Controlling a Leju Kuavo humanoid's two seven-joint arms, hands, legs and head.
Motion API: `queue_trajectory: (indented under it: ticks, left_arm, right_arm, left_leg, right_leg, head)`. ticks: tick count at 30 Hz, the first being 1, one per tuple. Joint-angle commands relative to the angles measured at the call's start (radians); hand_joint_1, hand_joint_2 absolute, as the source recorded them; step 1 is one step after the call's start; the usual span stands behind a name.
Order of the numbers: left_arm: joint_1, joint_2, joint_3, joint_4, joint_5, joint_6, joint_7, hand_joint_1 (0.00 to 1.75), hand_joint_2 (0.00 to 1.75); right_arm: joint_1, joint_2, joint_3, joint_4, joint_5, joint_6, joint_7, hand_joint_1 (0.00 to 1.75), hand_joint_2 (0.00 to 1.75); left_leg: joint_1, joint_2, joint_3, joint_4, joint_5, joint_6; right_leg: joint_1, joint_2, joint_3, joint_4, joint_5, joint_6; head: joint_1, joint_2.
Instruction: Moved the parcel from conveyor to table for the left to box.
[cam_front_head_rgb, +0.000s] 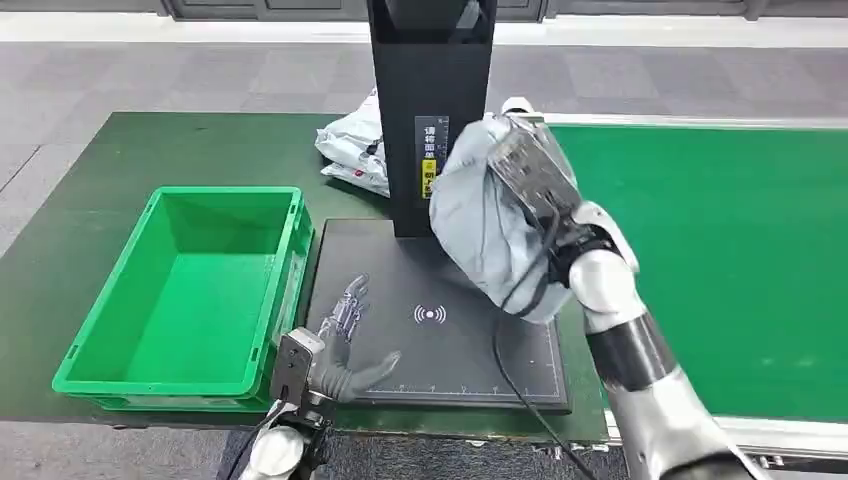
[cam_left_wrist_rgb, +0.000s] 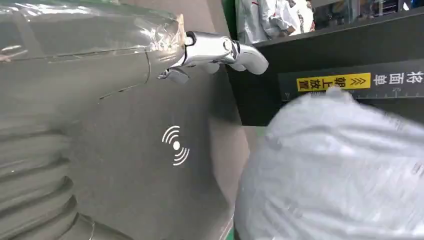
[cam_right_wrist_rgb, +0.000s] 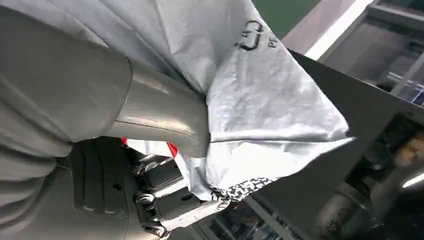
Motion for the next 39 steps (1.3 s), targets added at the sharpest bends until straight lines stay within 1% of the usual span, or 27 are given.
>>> queue_trajectory:
  ticks: [1,2,4,5,7,9,11,12,18,20,21,22,24,25,26,27,28,29,30,32,33,39]
  left_arm:
    - [-0.068,0.007,-0.003,0.076,0.004,-0.005,0.011,0.0,1.75]
    - [-0.069,0.006,0.001,0.075,0.003,-0.006,0.016,0.0,1.75]
    - [-0.07,0.006,0.0,0.077,-0.003,-0.014,0.023,0.0,1.75]
    - [-0.07,0.005,-0.001,0.077,-0.005,-0.017,0.024,0.0,1.75]
    - [-0.068,0.004,-0.003,0.077,-0.005,-0.016,0.024,0.0,1.75]
    - [-0.069,0.005,-0.006,0.079,-0.007,-0.02,0.025,0.0,1.75]
    - [-0.078,0.006,-0.013,0.089,-0.008,-0.023,0.026,0.0,1.75]
    - [-0.086,0.006,-0.018,0.101,-0.008,-0.024,0.026,0.0,1.75]
    - [-0.099,0.008,-0.03,0.116,-0.003,-0.029,0.03,0.0,1.75]
    - [-0.113,0.012,-0.043,0.139,0.0,-0.041,0.032,0.0,1.75]
    - [-0.126,0.013,-0.051,0.159,0.003,-0.051,0.03,0.0,1.75]
    - [-0.141,0.012,-0.059,0.182,0.005,-0.058,0.026,0.0,1.75]
    - [-0.155,0.009,-0.061,0.203,0.009,-0.058,0.02,0.0,1.75]
    - [-0.161,0.01,-0.067,0.216,0.012,-0.063,0.012,0.0,1.75]
    - [-0.16,0.011,-0.068,0.218,0.014,-0.06,0.008,0.0,1.75]
    - [-0.148,0.013,-0.062,0.206,0.018,-0.051,0.003,0.0,1.75]
    - [-0.127,0.016,-0.052,0.182,0.021,-0.039,0.001,0.0,1.75]
    - [-0.116,0.02,-0.048,0.17,0.022,-0.037,0.003,0.0,1.75]
    - [-0.111,0.022,-0.047,0.164,0.022,-0.036,0.004,0.0,1.75]
    - [-0.108,0.023,-0.047,0.159,0.022,-0.034,0.007,0.0,1.75]
    - [-0.108,0.023,-0.047,0.159,0.022,-0.034,0.007,0.0,1.75]
    - [-0.11,0.022,-0.046,0.158,0.022,-0.034,0.007,0.0,1.75]
  right_arm:
    - [-0.259,0.11,0.117,0.512,0.015,0.027,0.002,0.0,1.75]
    - [-0.25,0.109,0.128,0.527,0.022,0.027,-0.001,0.0,1.75]
    - [-0.233,0.103,0.155,0.555,0.045,0.037,0.001,0.0,1.75]
    - [-0.226,0.1,0.167,0.567,0.056,0.041,0.006,0.0,1.75]
    - [-0.217,0.101,0.173,0.579,0.066,0.038,0.005,0.0,1.75]
    - [-0.219,0.1,0.178,0.583,0.071,0.047,0.013,0.0,1.75]
    - [-0.213,0.104,0.19,0.605,0.1,0.071,0.032,0.0,1.75]
    - [-0.214,0.11,0.198,0.63,0.108,0.085,0.033,0.0,1.75]
    - [-0.213,0.132,0.248,0.736,0.153,0.132,0.033,0.0,1.75]
    - [-0.2,0.128,0.283,0.755,0.168,0.217,0.02,0.0,1.75]
    - [-0.186,0.119,0.313,0.759,0.175,0.294,-0.014,0.0,1.75]
    - [-0.172,0.107,0.34,0.751,0.176,0.365,-0.064,0.0,1.75]
    - [-0.159,0.1,0.346,0.746,0.178,0.357,-0.073,0.0,1.75]
    - [-0.139,0.082,0.346,0.708,0.132,0.448,-0.183,0.0,1.75]
    - [-0.125,0.069,0.353,0.675,0.123,0.451,-0.211,0.0,1.75]
    - [-0.098,0.051,0.338,0.606,0.093,0.448,-0.248,0.0,1.75]
    - [-0.062,0.03,0.318,0.507,0.066,0.433,-0.261,0.0,1.75]
    - [-0.043,0.012,0.314,0.445,0.049,0.45,-0.227,0.0,1.75]
    - [-0.034,0.004,0.311,0.414,0.041,0.459,-0.208,0.0,1.75]
    - [-0.03,-0.001,0.311,0.393,0.035,0.466,-0.194,0.0,1.75]
    - [-0.03,-0.001,0.311,0.393,0.035,0.466,-0.194,0.0,1.75]
    - [-0.03,-0.001,0.311,0.393,0.035,0.465,-0.193,0.0,1.75]
  left_leg:
    - [0.001,0.009,0.003,-0.001,-0.001,-0.001]
    - [0.001,0.003,0.002,0.0,0.0,-0.001]
    - [0.002,0.005,0.005,-0.003,0.0,-0.001]
    - [0.002,0.003,0.003,-0.001,0.0,-0.001]
    - [0.003,0.003,0.006,-0.003,0.0,-0.001]
    - [0.002,0.0,0.002,-0.001,0.0,-0.001]
    - [0.002,0.0,0.002,-0.001,0.0,-0.001]
    - [0.002,0.001,0.004,-0.002,0.0,-0.001]
    - [0.001,0.0,0.002,-0.001,0.0,-0.001]
    - [0.002,0.0,0.002,-0.001,0.0,-0.001]
    - [0.003,0.0,0.004,-0.002,0.001,-0.002]
    - [0.002,-0.002,0.002,-0.001,0.001,-0.001]
    - [0.003,-0.003,0.003,-0.002,0.001,-0.001]
    - [0.002,-0.003,0.002,-0.001,0.001,-0.001]
    - [0.003,-0.003,0.004,-0.003,0.001,-0.002]
    - [0.002,-0.004,0.003,-0.002,0.001,-0.001]
    - [0.003,-0.004,0.004,-0.003,0.001,-0.001]
    - [0.003,-0.004,0.004,-0.002,0.001,-0.001]
    - [0.002,-0.004,0.001,0.0,0.001,-0.001]
    - [0.002,-0.003,0.001,0.0,0.0,-0.001]
    - [0.002,-0.003,0.002,-0.001,0.0,-0.001]
    - [0.002,-0.002,0.001,0.0,0.0,-0.001]
  right_leg:
    - [0.002,0.006,0.002,-0.002,0.002,-0.002]
    - [0.001,0.002,0.001,0.0,0.001,-0.001]
    - [0.002,0.003,0.004,-0.004,0.002,-0.002]
    - [0.002,0.002,0.003,-0.002,0.001,-0.001]
    - [0.004,0.0,0.007,-0.005,0.001,-0.002]
    - [0.002,-0.001,0.003,-0.001,0.0,-0.001]
    - [0.002,-0.001,0.003,-0.002,0.0,-0.001]
    - [0.003,-0.001,0.005,-0.003,0.0,-0.002]
    - [0.002,-0.001,0.003,-0.001,0.0,-0.001]
    - [0.002,-0.001,0.003,-0.002,0.001,-0.001]
    - [0.003,-0.001,0.004,-0.003,0.001,-0.002]
    - [0.002,-0.002,0.003,-0.002,0.0,-0.001]
    - [0.003,-0.004,0.005,-0.003,0.0,-0.001]
    - [0.002,-0.003,0.003,-0.002,0.0,-0.001]
    - [0.003,-0.005,0.006,-0.004,0.0,-0.002]
    - [0.002,-0.005,0.005,-0.003,0.0,-0.001]
    - [0.003,-0.005,0.006,-0.004,0.0,-0.002]
    - [0.003,-0.005,0.006,-0.004,0.0,-0.001]
    - [0.002,-0.004,0.002,-0.001,0.0,-0.001]
    - [0.002,-0.003,0.002,-0.002,0.0,-0.001]
    - [0.003,-0.004,0.004,-0.003,0.0,-0.001]
    - [0.002,-0.002,0.002,-0.001,0.0,-0.001]
  head:
    - [0.0,0.0]
    - [0.0,0.0]
    - [0.0,0.0]
    - [0.0,0.0]
    - [0.0,0.0]
    - [0.0,0.0]
    - [0.0,0.0]
    - [0.0,0.0]
    - [0.0,0.0]
    - [0.0,0.0]
    - [0.0,0.0]
    - [0.0,0.0]
    - [0.0,0.0]
    - [0.0,0.0]
    - [0.0,0.0]
    - [0.0,0.0]
    - [0.0,0.0]
    - [0.0,0.0]
    - [0.0,0.0]
    - [0.0,0.0]
    - [0.0,0.0]
    - [0.0,0.0]
